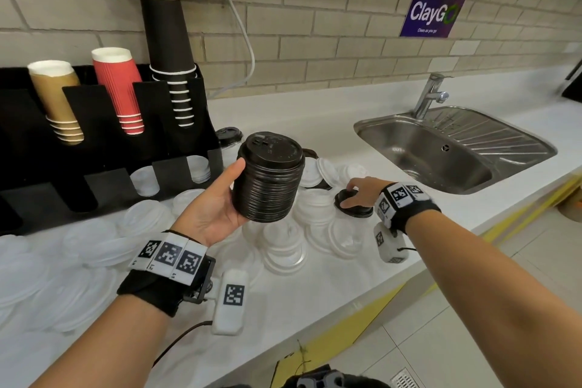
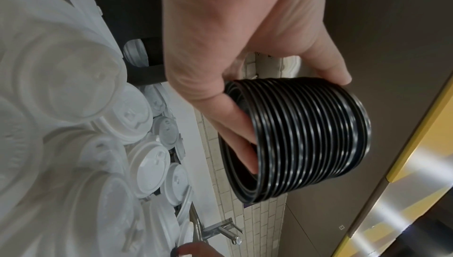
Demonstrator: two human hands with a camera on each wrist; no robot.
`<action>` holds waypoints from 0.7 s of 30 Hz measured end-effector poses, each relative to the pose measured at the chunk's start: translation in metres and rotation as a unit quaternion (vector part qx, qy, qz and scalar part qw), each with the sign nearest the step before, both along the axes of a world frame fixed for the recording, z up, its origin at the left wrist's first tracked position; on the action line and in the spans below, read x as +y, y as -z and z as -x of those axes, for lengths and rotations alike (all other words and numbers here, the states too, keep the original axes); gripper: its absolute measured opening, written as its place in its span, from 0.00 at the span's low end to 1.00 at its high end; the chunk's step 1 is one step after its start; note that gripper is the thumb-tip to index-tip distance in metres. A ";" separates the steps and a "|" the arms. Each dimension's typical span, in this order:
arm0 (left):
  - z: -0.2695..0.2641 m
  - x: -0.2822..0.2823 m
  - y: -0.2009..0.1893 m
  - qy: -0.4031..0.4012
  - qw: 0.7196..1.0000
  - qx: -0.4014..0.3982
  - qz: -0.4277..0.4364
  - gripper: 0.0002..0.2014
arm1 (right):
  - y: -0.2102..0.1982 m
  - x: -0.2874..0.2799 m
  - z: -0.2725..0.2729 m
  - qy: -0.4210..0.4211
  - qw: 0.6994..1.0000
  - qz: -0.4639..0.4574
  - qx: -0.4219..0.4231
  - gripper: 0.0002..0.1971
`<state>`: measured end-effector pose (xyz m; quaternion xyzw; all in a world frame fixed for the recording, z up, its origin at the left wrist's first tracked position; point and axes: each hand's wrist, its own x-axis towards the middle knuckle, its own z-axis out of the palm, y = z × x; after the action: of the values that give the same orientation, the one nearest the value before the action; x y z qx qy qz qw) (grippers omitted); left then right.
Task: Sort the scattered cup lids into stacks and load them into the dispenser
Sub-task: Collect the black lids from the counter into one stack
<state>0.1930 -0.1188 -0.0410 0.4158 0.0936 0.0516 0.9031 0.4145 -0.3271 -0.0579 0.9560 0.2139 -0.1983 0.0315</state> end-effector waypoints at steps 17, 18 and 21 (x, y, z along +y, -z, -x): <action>-0.003 -0.001 0.008 -0.008 0.999 0.039 -0.021 0.25 | -0.083 0.025 0.040 -0.082 0.883 -0.434 0.158 0.11; -0.004 -0.002 0.008 -0.009 0.999 0.042 -0.024 0.25 | -0.090 0.030 0.050 -0.120 0.862 -0.462 0.171 0.14; -0.006 -0.003 0.009 -0.010 0.999 0.039 -0.025 0.20 | -0.107 0.042 0.071 -0.206 0.837 -0.470 0.188 0.21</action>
<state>0.1986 -0.1219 -0.0503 0.4389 0.1311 0.0468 0.8877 0.3440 -0.2856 0.0488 0.7341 0.4748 -0.2391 -0.4225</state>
